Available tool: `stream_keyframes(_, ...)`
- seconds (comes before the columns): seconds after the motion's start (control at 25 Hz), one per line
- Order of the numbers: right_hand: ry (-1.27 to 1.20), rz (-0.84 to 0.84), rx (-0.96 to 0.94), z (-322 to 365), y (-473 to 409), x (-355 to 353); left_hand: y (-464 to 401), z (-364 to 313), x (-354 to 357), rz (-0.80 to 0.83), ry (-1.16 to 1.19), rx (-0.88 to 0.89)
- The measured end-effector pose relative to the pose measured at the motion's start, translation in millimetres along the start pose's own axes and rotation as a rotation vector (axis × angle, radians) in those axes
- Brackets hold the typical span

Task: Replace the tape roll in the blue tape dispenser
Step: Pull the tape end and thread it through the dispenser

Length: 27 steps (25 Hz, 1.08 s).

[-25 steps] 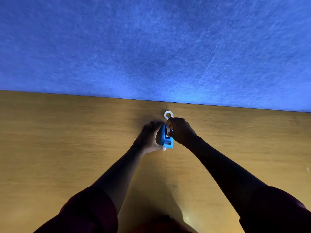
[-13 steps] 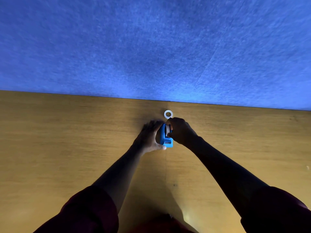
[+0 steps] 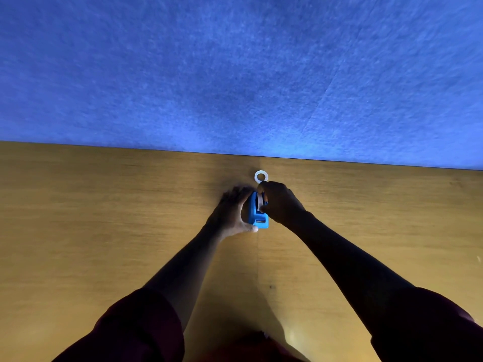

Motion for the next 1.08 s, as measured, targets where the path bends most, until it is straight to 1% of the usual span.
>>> stream_keyframes(0.48, 0.027, -0.019, -0.005, 6.1, 5.3, -3.5, -0.3, 1.2, 0.9, -0.005, -0.008, -0.004)
stream_keyframes(0.68, 0.032, -0.051, 0.043, 5.7, 0.4, -12.7, -0.4, 0.9, 0.5, 0.003, 0.013, 0.002)
stream_keyframes(0.88, 0.072, -0.031, 0.049, 7.2, -1.3, -13.3, 0.5, 0.4, -0.5, -0.002, 0.012, 0.001)
stream_keyframes(1.08, 0.016, -0.004, 0.064, 4.7, -4.2, -12.1, 0.8, -0.5, -1.4, 0.006, 0.023, -0.007)
Point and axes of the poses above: each hand's wrist, its own y-axis away from the middle knuckle, its own x-axis out of the palm, z = x × y, the point moved 9 cm from there along -y, towards the middle knuckle, and after that the axes turned 8 degrees about x, right-handed, at the moved point
